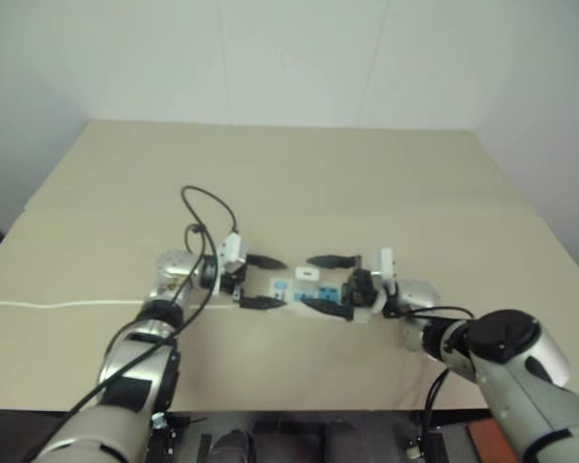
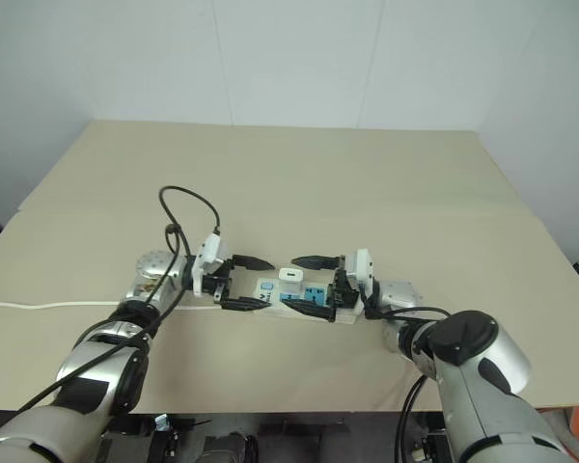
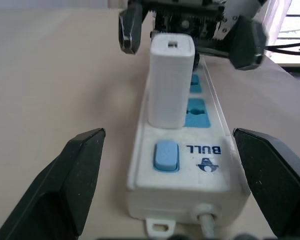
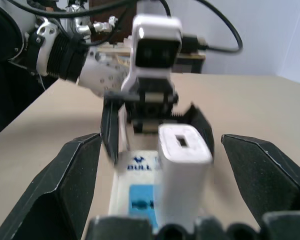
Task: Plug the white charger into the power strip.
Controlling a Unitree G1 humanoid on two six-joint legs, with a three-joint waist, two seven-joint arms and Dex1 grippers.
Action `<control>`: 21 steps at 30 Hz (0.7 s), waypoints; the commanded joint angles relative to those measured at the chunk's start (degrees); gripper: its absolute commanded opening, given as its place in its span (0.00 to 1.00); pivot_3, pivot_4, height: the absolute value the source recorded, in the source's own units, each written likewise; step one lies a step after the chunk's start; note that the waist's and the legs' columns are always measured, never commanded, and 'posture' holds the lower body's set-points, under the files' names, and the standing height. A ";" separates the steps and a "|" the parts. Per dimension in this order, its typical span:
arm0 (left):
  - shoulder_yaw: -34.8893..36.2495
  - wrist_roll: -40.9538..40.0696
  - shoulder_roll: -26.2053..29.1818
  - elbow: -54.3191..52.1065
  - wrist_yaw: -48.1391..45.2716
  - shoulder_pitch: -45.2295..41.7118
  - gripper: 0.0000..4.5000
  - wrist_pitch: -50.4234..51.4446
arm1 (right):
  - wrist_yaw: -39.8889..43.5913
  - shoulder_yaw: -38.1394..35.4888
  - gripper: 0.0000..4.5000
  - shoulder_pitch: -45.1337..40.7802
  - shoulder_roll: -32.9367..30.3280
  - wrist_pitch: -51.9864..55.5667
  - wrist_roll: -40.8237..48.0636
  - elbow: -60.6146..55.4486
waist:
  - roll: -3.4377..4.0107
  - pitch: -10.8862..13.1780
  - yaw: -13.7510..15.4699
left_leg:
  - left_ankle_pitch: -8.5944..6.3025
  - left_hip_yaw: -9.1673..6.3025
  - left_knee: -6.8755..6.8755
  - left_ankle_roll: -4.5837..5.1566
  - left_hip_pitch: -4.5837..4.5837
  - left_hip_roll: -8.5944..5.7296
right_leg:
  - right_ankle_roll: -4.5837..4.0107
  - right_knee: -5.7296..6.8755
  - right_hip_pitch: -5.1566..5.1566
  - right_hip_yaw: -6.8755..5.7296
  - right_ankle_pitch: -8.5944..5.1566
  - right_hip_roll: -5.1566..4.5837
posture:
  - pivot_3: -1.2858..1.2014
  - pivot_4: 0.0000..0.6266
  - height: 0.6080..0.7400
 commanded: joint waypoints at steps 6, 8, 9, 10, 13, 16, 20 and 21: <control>-10.58 -14.87 16.98 -20.89 -0.45 6.92 0.99 8.94 | 10.78 -1.49 1.00 -2.69 -17.74 2.90 -1.25 1.35 | 0.32 0.21 0.79 | -0.07 -0.01 -0.07 0.07 -0.20 -0.01 | 0.00 -0.01 -0.32 0.11 0.00 0.04 | 0.52 0.24 1.00; -9.65 -14.75 18.95 -20.95 -0.45 7.43 0.99 7.54 | 10.81 -0.37 1.00 -4.33 -22.14 2.95 -5.45 1.35 | 0.63 0.40 0.97 | -0.06 0.03 -0.08 0.05 -0.21 -0.04 | 0.00 -0.02 -0.40 0.15 0.00 0.05 | 0.52 0.24 1.00; -9.23 -14.85 19.85 -21.02 -0.45 7.64 0.99 7.08 | 10.81 0.22 1.00 -5.11 -24.11 2.45 -7.52 1.35 | 0.80 0.51 1.06 | -0.05 0.07 -0.08 0.04 -0.20 -0.07 | 0.00 -0.02 -0.44 0.18 0.00 0.05 | 0.52 0.24 1.00; -8.97 -15.01 20.92 -21.30 -0.45 7.89 0.99 6.81 | 10.81 1.07 1.00 -6.15 -25.92 2.91 -9.29 1.35 | 1.02 0.65 1.11 | -0.05 0.10 -0.08 0.04 -0.20 -0.11 | 0.00 -0.03 -0.48 0.20 -0.01 0.05 | 0.52 0.24 1.00; -6.96 -14.21 23.58 -22.41 -0.45 8.87 0.99 7.45 | 10.80 7.20 1.00 -10.10 -30.73 4.63 -12.70 1.35 | 1.33 0.86 1.04 | -0.04 0.19 -0.18 0.02 -0.18 -0.13 | 0.00 -0.01 -0.60 0.25 -0.01 0.10 | 0.52 0.24 1.00; -3.02 -14.25 25.06 -24.19 -0.08 10.63 0.99 10.87 | 9.35 14.22 1.00 -12.92 -34.83 3.68 -15.32 1.35 | 1.52 1.01 0.92 | 0.01 0.33 -0.30 -0.05 -0.22 -0.12 | 0.00 0.01 -0.75 0.35 -0.01 0.11 | 0.52 0.24 1.00; 0.47 -14.28 24.61 -27.97 2.35 14.02 0.99 13.49 | 7.59 17.12 1.00 -12.11 -36.84 -0.59 -15.66 1.35 | 1.54 1.03 0.69 | 0.03 0.46 -0.52 -0.08 -0.10 -0.04 | 0.00 0.03 -0.77 0.36 -0.01 0.15 | 0.52 0.24 1.00; 0.94 -14.17 24.54 -29.46 2.92 14.83 0.99 14.32 | 6.40 17.82 1.00 -11.77 -37.17 -1.80 -15.91 1.35 | 1.54 1.03 0.65 | 0.03 0.53 -0.53 -0.07 -0.08 -0.02 | 0.00 0.02 -0.77 0.39 -0.01 0.14 | 0.52 0.24 1.00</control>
